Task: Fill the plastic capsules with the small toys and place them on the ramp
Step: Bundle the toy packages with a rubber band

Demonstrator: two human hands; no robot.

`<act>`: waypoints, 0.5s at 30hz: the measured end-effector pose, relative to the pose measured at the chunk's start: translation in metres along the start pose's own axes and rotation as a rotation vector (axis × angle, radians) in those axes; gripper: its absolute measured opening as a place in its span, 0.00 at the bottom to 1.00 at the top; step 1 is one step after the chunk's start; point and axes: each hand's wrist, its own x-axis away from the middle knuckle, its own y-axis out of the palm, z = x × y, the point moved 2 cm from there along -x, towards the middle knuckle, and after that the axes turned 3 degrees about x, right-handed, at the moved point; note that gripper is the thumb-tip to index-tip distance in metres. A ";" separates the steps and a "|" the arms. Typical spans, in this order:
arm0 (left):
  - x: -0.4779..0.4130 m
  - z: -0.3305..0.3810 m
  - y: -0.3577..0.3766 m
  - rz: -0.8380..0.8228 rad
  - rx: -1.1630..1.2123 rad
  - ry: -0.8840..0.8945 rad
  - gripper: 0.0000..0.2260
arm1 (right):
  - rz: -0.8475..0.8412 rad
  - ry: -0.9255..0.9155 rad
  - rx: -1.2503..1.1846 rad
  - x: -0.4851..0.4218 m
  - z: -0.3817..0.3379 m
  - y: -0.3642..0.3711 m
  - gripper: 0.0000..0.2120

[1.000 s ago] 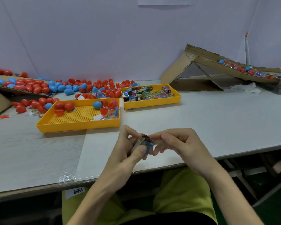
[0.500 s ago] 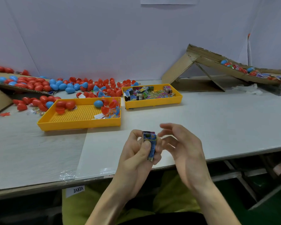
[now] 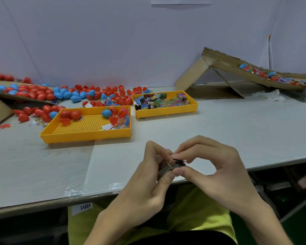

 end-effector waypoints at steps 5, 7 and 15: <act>0.002 0.006 -0.001 -0.008 -0.041 -0.003 0.09 | -0.007 -0.002 0.004 0.003 -0.004 -0.003 0.05; 0.001 0.008 -0.003 -0.008 -0.049 -0.003 0.10 | 0.027 -0.020 0.011 0.005 -0.006 -0.002 0.05; 0.004 0.010 -0.008 0.027 -0.123 0.001 0.12 | 0.145 -0.034 -0.036 0.016 -0.010 0.003 0.06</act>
